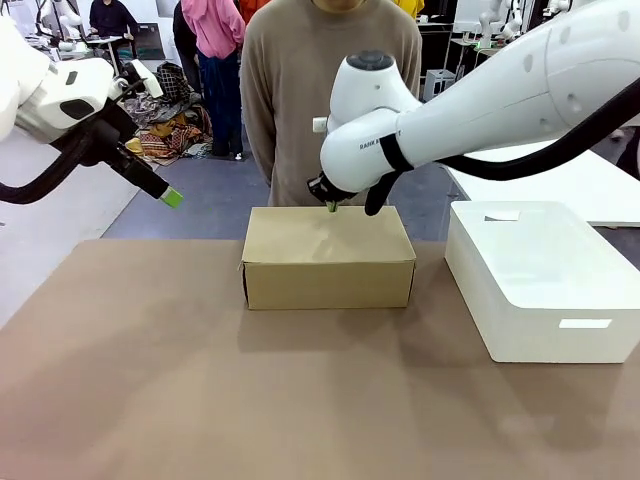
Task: Pack the shoes into the box.
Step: Press down on the lid of the Shoes Box.
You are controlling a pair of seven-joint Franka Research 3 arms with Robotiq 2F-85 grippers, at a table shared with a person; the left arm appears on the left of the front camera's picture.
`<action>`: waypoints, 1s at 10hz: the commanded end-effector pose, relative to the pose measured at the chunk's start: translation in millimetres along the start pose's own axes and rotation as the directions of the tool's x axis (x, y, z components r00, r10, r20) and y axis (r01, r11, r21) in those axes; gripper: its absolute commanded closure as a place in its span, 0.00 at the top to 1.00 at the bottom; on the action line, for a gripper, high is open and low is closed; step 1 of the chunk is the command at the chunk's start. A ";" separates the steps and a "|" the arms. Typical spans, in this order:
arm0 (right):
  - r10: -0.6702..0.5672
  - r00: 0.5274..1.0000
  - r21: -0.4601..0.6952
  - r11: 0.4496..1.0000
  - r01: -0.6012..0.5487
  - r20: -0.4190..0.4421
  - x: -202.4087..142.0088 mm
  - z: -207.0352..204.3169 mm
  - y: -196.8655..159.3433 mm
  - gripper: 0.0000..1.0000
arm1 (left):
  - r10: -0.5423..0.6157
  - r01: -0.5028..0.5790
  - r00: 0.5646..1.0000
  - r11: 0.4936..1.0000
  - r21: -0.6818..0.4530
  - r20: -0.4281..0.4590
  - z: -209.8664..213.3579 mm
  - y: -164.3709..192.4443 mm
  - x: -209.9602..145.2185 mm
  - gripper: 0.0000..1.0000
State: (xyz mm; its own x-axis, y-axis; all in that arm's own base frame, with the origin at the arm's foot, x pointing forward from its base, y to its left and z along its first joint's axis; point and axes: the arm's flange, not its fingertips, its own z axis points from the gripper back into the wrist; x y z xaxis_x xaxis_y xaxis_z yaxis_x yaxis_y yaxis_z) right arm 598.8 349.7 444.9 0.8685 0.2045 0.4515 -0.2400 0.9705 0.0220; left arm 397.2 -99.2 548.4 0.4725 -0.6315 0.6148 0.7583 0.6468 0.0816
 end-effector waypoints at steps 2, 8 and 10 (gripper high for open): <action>0.038 0.997 0.037 0.998 -0.041 0.061 -25.3 53.5 -15.1 0.00 | 0.007 -0.007 1.000 1.000 -0.001 -0.010 2.1 0.4 0.0 1.00; 0.179 0.984 0.106 0.978 -0.180 0.023 -82.1 132.2 -45.6 0.00 | 0.007 -0.007 1.000 1.000 -0.001 -0.010 2.1 0.4 0.0 1.00; 0.247 0.969 0.142 0.960 -0.241 -0.024 -111.5 154.3 -59.0 0.20 | 0.007 -0.007 1.000 1.000 -0.001 -0.010 2.1 0.4 0.0 1.00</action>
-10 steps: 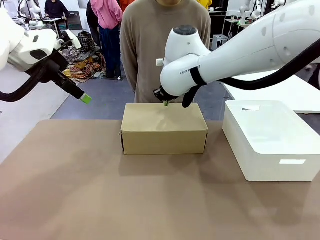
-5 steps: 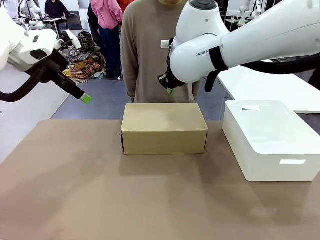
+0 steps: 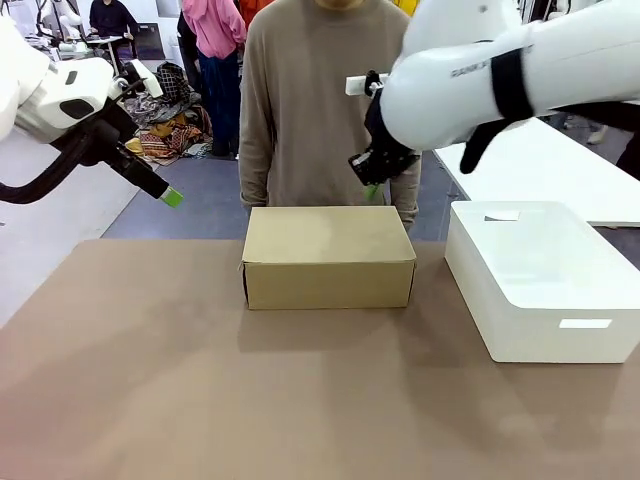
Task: Pack the shoes into the box.
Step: Press down on the lid of the Shoes Box.
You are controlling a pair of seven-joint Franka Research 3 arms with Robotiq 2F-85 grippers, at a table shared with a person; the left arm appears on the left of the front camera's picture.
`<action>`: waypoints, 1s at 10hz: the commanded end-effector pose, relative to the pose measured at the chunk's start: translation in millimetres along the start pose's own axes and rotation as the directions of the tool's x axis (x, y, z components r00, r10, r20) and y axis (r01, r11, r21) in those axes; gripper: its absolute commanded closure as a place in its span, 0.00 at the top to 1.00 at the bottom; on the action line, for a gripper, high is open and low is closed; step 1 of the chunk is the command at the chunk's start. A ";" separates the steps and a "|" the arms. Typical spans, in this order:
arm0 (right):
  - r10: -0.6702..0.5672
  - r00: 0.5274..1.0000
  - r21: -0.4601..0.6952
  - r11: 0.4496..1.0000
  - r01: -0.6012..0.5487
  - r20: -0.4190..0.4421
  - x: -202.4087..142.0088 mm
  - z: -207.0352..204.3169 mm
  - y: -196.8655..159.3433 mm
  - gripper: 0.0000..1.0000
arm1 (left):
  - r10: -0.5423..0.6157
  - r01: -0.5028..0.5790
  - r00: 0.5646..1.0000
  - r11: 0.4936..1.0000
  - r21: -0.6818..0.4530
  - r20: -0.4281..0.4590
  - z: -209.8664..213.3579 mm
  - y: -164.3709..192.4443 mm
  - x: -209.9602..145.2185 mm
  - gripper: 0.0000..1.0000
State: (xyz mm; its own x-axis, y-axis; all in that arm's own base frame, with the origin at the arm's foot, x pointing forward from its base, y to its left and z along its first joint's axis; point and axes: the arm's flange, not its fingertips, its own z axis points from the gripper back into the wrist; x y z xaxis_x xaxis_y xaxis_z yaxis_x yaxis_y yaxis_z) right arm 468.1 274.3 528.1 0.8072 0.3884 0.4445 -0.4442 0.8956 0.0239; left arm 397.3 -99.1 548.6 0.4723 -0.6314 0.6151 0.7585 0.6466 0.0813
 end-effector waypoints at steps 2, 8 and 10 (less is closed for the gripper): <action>0.115 0.993 0.045 0.993 -0.113 -0.038 -57.6 39.4 -18.2 0.59 | 0.007 -0.007 1.000 1.000 0.000 -0.010 1.9 0.4 -0.1 1.00; 0.137 0.990 -0.034 0.990 -0.138 -0.024 -134.8 70.9 -30.5 1.00 | 0.007 -0.007 1.000 1.000 0.000 -0.010 1.9 0.4 -0.1 1.00; 0.135 0.991 -0.041 0.990 -0.135 -0.018 -149.9 76.6 -30.4 1.00 | 0.007 -0.007 1.000 1.000 0.000 -0.010 1.9 0.4 -0.1 1.00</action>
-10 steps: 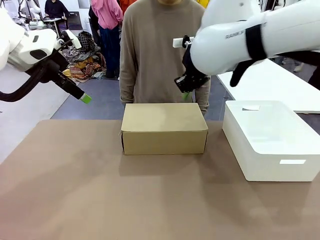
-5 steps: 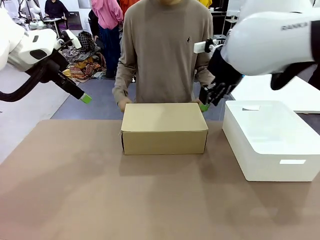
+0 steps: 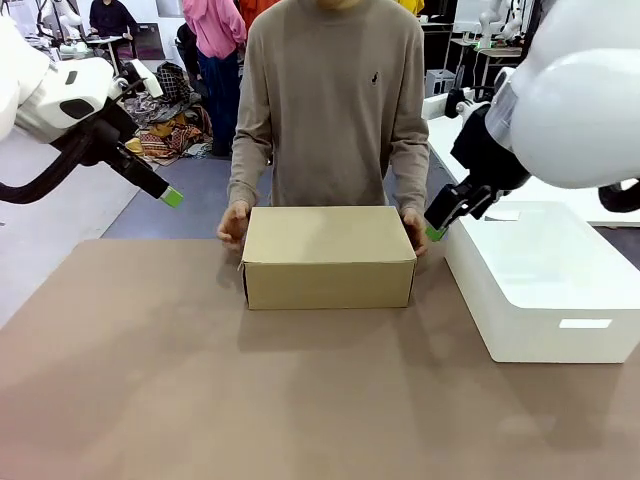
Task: Pack the shoes into the box.
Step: Press down on the lid of the Shoes Box.
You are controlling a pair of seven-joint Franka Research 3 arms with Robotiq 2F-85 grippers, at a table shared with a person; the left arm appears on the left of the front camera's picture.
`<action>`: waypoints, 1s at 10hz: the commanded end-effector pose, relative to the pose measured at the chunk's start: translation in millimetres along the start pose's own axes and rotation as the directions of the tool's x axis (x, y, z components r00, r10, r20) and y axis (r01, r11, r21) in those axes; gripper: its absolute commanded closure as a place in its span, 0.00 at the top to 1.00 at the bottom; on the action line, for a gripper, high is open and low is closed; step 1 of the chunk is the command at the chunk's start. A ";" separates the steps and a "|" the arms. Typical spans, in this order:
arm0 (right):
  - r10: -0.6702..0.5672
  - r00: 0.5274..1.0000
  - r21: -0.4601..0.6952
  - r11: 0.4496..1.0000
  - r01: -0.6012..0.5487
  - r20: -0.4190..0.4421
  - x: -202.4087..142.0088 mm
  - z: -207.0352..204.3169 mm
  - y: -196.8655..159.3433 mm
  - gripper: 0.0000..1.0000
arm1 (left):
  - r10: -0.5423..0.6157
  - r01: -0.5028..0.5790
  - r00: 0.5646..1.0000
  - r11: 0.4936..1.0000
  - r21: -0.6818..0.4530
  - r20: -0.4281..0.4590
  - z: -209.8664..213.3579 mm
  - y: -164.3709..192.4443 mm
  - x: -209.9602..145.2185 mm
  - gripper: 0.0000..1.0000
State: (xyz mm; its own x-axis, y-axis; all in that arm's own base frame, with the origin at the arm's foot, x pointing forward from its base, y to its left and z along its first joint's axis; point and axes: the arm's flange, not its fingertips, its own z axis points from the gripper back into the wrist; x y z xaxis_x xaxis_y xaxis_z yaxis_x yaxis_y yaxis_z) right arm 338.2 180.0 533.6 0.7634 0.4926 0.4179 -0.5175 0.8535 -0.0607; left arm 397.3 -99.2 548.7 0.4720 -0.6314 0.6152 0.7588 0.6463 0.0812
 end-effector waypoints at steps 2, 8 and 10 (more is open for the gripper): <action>0.025 1.000 0.016 1.000 -0.025 0.007 -20.6 -2.2 -0.8 1.00 | 0.007 -0.007 1.000 1.000 0.000 -0.010 1.9 0.4 -0.3 1.00; 0.001 1.000 0.000 1.000 -0.001 0.000 -16.0 -0.2 2.2 1.00 | 0.007 -0.007 1.000 1.000 0.000 -0.010 1.9 0.4 -0.3 1.00; 0.001 1.000 0.000 1.000 -0.001 0.000 -16.0 -0.2 2.2 1.00 | 0.007 -0.007 1.000 1.000 0.000 -0.010 1.9 0.4 -0.3 1.00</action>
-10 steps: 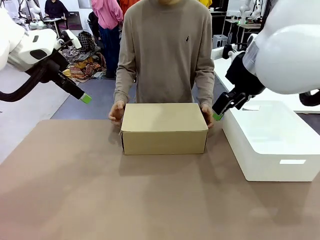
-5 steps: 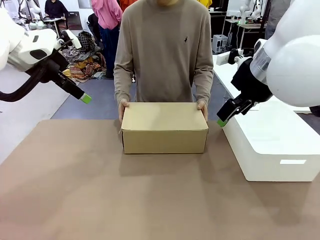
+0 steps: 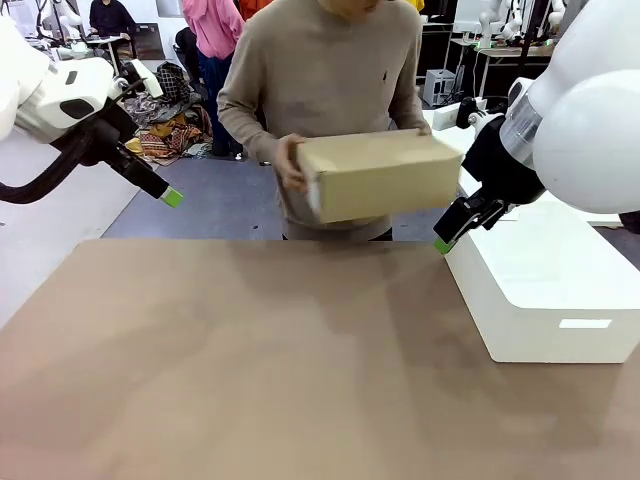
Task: Pack the shoes into the box.
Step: Press down on the lid of the Shoes Box.
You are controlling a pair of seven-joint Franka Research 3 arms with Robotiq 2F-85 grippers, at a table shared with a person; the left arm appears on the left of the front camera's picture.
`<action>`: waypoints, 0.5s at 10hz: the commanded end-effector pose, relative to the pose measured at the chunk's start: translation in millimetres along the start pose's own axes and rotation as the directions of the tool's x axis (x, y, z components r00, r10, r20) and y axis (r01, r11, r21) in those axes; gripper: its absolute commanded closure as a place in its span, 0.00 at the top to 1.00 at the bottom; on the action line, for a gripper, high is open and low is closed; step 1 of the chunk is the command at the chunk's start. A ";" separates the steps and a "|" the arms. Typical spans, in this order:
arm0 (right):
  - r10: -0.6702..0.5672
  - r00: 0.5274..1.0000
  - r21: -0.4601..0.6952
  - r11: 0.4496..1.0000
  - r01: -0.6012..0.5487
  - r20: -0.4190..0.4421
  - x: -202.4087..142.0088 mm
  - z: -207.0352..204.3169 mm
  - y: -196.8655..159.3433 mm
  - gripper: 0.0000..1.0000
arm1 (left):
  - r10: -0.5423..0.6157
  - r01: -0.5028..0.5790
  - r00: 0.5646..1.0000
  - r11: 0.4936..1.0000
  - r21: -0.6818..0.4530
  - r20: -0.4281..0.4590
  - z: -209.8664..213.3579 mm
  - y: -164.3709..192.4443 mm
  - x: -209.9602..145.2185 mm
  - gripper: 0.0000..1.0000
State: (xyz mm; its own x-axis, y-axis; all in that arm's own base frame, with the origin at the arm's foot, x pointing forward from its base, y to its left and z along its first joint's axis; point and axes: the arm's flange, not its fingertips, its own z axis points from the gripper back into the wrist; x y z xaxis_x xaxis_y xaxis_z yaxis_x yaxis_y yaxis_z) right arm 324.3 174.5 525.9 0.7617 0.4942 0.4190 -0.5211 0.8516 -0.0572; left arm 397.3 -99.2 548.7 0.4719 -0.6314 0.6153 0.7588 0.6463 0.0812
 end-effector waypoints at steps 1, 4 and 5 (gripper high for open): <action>-0.001 1.000 -0.004 1.000 0.001 -0.001 0.6 0.4 -0.9 1.00 | 0.007 -0.007 1.000 1.000 0.000 -0.010 1.9 0.4 -0.3 1.00; -0.001 1.000 -0.004 1.000 0.001 -0.001 0.6 0.4 -0.9 1.00 | 0.007 -0.007 1.000 1.000 0.000 -0.010 1.9 0.4 -0.3 1.00; -0.001 1.000 -0.004 1.000 0.001 -0.001 0.6 0.4 -0.9 1.00 | 0.007 -0.007 1.000 1.000 0.000 -0.010 1.9 0.4 -0.3 1.00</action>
State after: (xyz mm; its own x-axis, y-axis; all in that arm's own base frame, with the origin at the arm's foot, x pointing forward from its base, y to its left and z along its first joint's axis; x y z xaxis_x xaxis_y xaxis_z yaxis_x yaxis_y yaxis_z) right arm 324.3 174.5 525.9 0.7617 0.4942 0.4190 -0.5211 0.8516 -0.0572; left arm 397.3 -99.2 548.7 0.4719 -0.6314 0.6153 0.7588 0.6463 0.0812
